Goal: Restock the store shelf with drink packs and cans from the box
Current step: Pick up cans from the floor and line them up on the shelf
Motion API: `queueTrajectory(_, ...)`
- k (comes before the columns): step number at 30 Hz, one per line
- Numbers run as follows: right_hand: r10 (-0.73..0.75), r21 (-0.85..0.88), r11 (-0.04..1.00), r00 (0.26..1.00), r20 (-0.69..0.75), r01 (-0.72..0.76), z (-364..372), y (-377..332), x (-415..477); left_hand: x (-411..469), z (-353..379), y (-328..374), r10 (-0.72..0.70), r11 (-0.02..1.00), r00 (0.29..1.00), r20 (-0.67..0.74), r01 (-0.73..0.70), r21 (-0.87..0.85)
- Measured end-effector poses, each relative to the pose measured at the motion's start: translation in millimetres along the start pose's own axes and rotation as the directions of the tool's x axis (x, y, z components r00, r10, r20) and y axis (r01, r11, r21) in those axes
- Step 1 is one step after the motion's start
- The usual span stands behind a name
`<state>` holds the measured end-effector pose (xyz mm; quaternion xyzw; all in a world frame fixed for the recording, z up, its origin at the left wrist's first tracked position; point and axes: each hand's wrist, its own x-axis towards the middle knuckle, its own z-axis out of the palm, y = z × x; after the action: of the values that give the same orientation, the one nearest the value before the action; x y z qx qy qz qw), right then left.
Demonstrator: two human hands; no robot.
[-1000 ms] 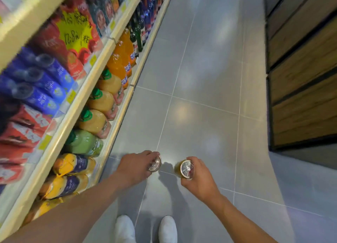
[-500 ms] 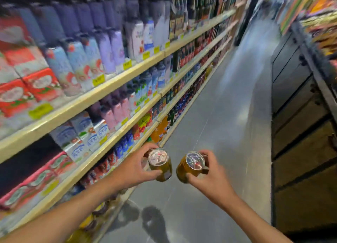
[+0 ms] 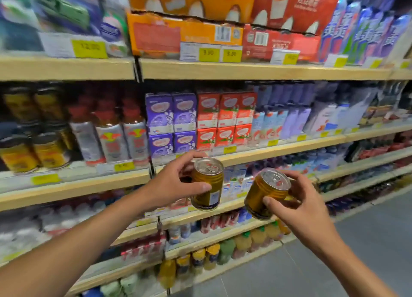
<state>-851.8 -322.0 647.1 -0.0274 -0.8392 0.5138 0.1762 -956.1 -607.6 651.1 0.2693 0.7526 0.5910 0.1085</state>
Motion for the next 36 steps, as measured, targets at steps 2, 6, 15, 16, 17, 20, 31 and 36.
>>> queueTrajectory(2,-0.046,0.038,0.998,0.997,0.062,0.044,31.1,-20.4,11.4,-25.7,-35.3,2.3,0.002,1.000,0.993,-0.118,-0.003,-0.005)
queueTrajectory(6,-0.137,0.084,0.989,0.973,0.183,0.124,92.3,-57.9,28.5,-74.5,-96.2,10.0,0.021,0.998,0.950,-0.310,-0.003,0.058)
queueTrajectory(15,-0.314,0.175,0.947,0.890,0.331,0.269,236.5,-147.1,37.2,-162.1,-237.1,6.0,-0.030,0.998,0.762,-0.646,0.061,0.025)
queueTrajectory(16,-0.319,0.181,0.945,0.884,0.341,0.271,250.2,-154.0,37.5,-167.0,-250.6,4.5,-0.032,0.998,0.748,-0.663,0.061,0.020)
queueTrajectory(17,-0.323,0.180,0.944,0.881,0.345,0.276,264.9,-162.4,37.4,-171.7,-265.0,3.9,-0.043,0.998,0.734,-0.677,0.066,0.009)
queueTrajectory(20,-0.326,0.179,0.943,0.884,0.333,0.281,307.4,-184.7,38.5,-174.5,-307.1,-4.9,-0.095,0.996,0.716,-0.691,0.072,-0.062)
queueTrajectory(31,-0.223,0.103,0.974,0.936,0.272,0.202,407.7,-224.5,50.3,-148.8,-407.9,-59.6,-0.072,0.978,0.746,-0.662,0.183,0.099)
queueTrajectory(36,-0.153,-0.042,0.986,0.969,0.195,0.164,425.1,-235.0,61.4,-132.8,-430.7,-72.4,-0.095,0.970,0.776,-0.624,0.214,0.119)
